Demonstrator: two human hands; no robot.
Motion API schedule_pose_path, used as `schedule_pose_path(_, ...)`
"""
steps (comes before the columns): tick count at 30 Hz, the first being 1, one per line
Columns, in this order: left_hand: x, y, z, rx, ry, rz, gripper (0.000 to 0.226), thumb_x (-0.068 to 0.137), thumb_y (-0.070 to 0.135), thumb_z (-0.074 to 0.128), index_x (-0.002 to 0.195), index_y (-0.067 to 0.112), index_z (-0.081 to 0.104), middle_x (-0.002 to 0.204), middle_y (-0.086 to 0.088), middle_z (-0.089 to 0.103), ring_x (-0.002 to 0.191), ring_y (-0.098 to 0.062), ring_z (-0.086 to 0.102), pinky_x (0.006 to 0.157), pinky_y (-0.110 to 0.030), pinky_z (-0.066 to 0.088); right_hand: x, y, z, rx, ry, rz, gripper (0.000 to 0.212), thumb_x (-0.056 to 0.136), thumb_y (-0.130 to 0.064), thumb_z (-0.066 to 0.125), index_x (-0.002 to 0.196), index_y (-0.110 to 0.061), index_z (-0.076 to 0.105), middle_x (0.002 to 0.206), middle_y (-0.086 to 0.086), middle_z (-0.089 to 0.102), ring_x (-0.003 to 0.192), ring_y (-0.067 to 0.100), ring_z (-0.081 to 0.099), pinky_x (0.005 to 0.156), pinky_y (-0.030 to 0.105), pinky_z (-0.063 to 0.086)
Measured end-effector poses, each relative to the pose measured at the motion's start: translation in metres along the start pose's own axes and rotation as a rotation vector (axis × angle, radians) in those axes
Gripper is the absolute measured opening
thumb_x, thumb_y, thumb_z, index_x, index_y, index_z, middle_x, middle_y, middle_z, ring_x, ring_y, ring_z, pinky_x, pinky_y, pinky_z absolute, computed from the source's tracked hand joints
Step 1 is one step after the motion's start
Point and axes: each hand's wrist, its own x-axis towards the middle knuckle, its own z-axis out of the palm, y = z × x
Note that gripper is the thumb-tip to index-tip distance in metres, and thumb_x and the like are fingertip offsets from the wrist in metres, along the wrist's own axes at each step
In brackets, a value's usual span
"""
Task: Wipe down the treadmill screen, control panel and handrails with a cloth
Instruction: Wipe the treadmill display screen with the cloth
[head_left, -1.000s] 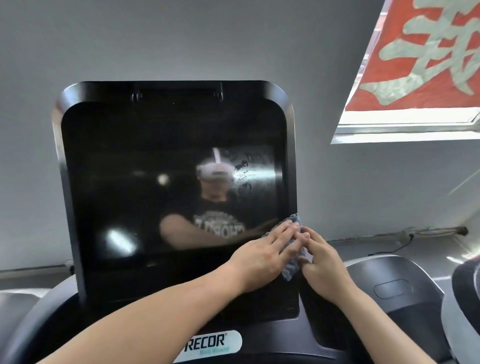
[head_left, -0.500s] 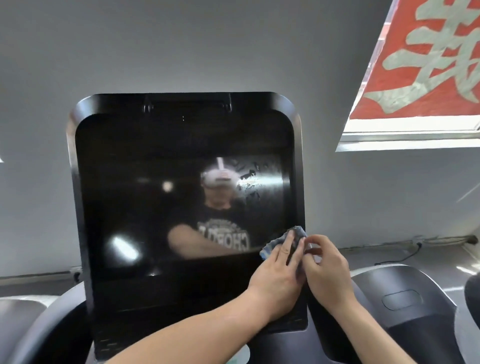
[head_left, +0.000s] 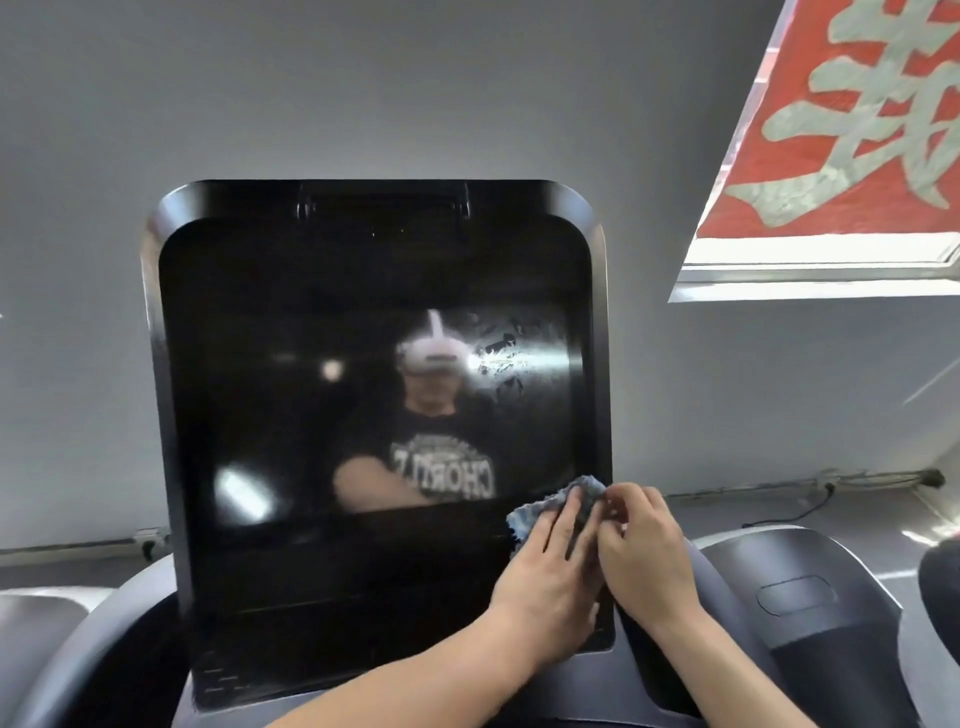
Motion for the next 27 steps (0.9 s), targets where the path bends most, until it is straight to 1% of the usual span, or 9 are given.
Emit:
schedule_pose_path(2,-0.026,-0.022,0.003,0.067,-0.047,0.058,0.092,0.084,0.051,0.063,0.161,0.014,0.029,0.171,-0.020,0.015,0.158,-0.044,0.009,0.124,-0.054,0.027,-0.010,-0.002,0.005,-0.026,-0.058,-0.056,0.027,0.084,0.003,0.063,0.100,-0.018,0.066,0.097,-0.006,0.060,0.085,0.018,0.059,0.080,0.032,0.047)
schedule_pose_path(4,-0.056,-0.049,0.007,0.135,-0.086,0.086,0.087,0.082,0.055,0.063,0.158,0.019,0.038,0.169,-0.023,0.017,0.157,-0.046,0.010,0.124,-0.055,0.027,-0.023,-0.005,0.010,-0.016,-0.138,-0.117,0.031,0.085,0.000,0.064,0.101,-0.026,0.066,0.098,-0.013,0.061,0.087,0.010,0.061,0.082,0.032,0.052)
schedule_pose_path(9,-0.120,-0.102,0.009,0.244,-0.081,0.046,0.086,0.092,0.064,0.055,0.161,0.018,0.034,0.167,-0.031,0.016,0.156,-0.052,0.005,0.125,-0.061,0.014,-0.042,-0.009,0.018,-0.006,-0.215,-0.194,0.031,0.090,-0.003,0.064,0.108,-0.029,0.069,0.100,-0.024,0.059,0.086,0.003,0.061,0.077,0.015,0.046)
schedule_pose_path(12,-0.155,-0.124,0.004,0.234,-0.074,-0.031,0.083,0.095,0.065,0.050,0.162,0.018,0.035,0.167,-0.032,0.015,0.156,-0.052,0.007,0.122,-0.061,0.018,-0.045,-0.013,0.024,-0.040,-0.279,-0.222,0.029,0.093,-0.006,0.062,0.112,-0.026,0.069,0.104,-0.023,0.058,0.094,0.004,0.061,0.081,0.015,0.048)
schedule_pose_path(16,-0.206,-0.153,0.002,0.196,-0.081,-0.149,0.082,0.096,0.064,0.043,0.163,0.018,0.030,0.166,-0.033,0.018,0.155,-0.052,0.011,0.117,-0.063,0.036,-0.047,-0.024,0.039,-0.123,-0.368,-0.312,0.028,0.096,-0.011,0.059,0.120,-0.024,0.067,0.110,-0.018,0.056,0.101,0.007,0.059,0.088,0.023,0.052)
schedule_pose_path(19,-0.232,-0.169,0.000,0.231,-0.020,-0.183,0.087,0.098,0.063,0.040,0.165,0.016,0.012,0.165,-0.036,0.017,0.154,-0.054,0.012,0.120,-0.062,0.025,-0.050,-0.033,0.053,-0.169,-0.402,-0.363,0.028,0.095,-0.011,0.058,0.121,-0.021,0.066,0.109,-0.015,0.055,0.102,0.007,0.057,0.086,0.027,0.054)
schedule_pose_path(23,-0.254,-0.177,-0.001,0.236,-0.011,-0.264,0.088,0.098,0.063,0.039,0.165,0.016,0.006,0.167,-0.037,0.007,0.154,-0.055,0.009,0.123,-0.064,0.021,-0.059,-0.046,0.070,-0.229,-0.453,-0.440,0.029,0.093,-0.011,0.060,0.120,-0.019,0.067,0.108,-0.015,0.055,0.103,0.006,0.054,0.082,0.021,0.050)
schedule_pose_path(25,-0.266,-0.183,-0.002,0.232,-0.028,-0.326,0.088,0.099,0.063,0.039,0.166,0.013,0.012,0.167,-0.037,0.001,0.155,-0.055,0.006,0.121,-0.065,0.025,-0.062,-0.054,0.079,-0.268,-0.464,-0.480,0.032,0.091,-0.012,0.061,0.122,-0.018,0.068,0.107,-0.014,0.055,0.103,0.008,0.055,0.080,0.020,0.048)
schedule_pose_path(27,-0.276,-0.188,-0.006,0.237,-0.047,-0.374,0.084,0.099,0.061,0.042,0.164,0.010,0.025,0.167,-0.037,-0.002,0.155,-0.055,0.005,0.119,-0.067,0.028,-0.064,-0.062,0.087,-0.306,-0.483,-0.524,0.045,0.090,-0.016,0.062,0.135,-0.020,0.063,0.106,-0.013,0.054,0.098,0.010,0.054,0.076,0.020,0.047)
